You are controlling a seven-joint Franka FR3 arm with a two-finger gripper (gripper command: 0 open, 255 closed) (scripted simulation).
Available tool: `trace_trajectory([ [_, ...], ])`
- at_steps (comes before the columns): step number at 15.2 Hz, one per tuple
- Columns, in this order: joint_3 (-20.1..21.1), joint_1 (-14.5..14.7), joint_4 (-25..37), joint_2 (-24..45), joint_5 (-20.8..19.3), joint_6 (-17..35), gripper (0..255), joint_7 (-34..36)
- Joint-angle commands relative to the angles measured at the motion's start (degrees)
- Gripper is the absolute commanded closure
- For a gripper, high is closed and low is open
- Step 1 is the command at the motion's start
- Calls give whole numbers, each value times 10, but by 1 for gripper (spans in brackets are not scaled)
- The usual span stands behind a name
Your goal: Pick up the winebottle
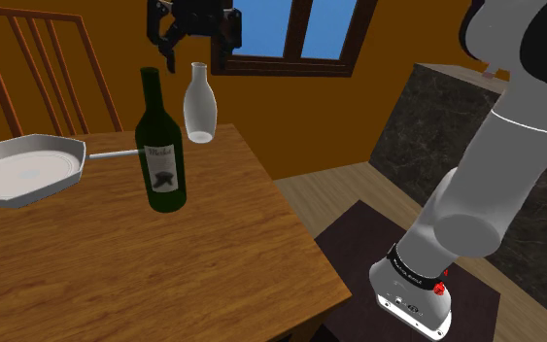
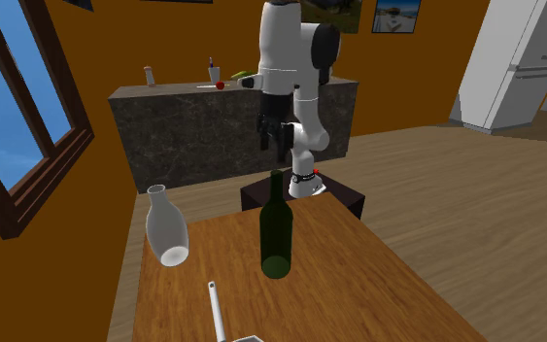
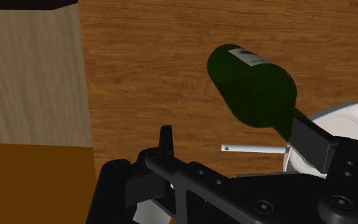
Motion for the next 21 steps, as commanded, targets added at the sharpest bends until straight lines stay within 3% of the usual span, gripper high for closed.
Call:
trace_trajectory([
  [1, 13, 23, 65, 58, -34, -15, 0, 29],
  [5, 19, 101, 245, 189, -112, -78, 0, 69],
  [12, 18, 74, 136, 153, -91, -2, 0, 71],
  [15, 18, 73, 128, 151, -90, 4, 0, 71],
  [16, 18, 72, 127, 150, -89, 4, 255, 72],
  [21, 18, 73, 128, 151, -90, 4, 255, 72],
])
